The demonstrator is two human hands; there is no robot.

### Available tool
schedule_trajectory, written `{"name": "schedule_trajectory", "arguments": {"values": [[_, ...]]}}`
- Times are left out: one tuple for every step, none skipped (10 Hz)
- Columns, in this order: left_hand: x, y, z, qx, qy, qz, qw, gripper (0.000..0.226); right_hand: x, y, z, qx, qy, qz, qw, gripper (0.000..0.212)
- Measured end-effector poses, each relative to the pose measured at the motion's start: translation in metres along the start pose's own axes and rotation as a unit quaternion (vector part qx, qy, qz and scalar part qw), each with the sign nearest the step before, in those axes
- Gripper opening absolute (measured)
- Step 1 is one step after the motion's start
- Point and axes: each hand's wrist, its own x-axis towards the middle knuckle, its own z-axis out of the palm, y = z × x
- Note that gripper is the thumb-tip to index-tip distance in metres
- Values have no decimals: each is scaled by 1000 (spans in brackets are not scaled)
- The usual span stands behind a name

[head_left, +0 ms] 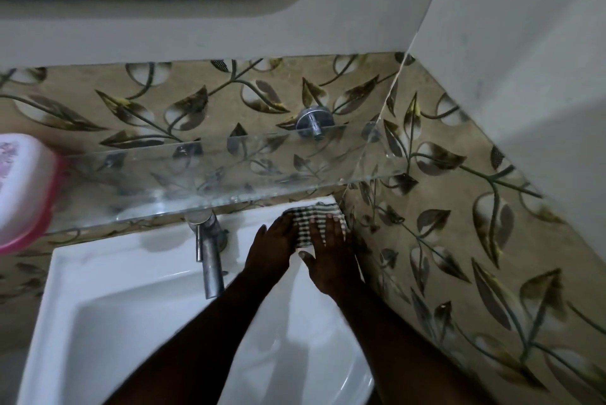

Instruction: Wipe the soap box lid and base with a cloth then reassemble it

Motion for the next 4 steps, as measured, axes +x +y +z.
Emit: {"name": "schedule_trajectory", "arguments": {"values": [[-6, 5, -6, 10, -29, -11, 999, 66, 2, 7, -3, -1, -17, -22, 1000, 72], [-21, 11, -15, -2, -39, -28, 999, 74, 4, 4, -9, 13, -3, -7, 1000, 65], [-43, 13, -24, -23, 5, -22, 999, 70, -6, -2, -19, 41, 81, -4, 996, 51], [-63, 15, -35, -29, 22, 21, 999, 54, -14, -12, -19, 76, 155, -12, 985, 36]]}}
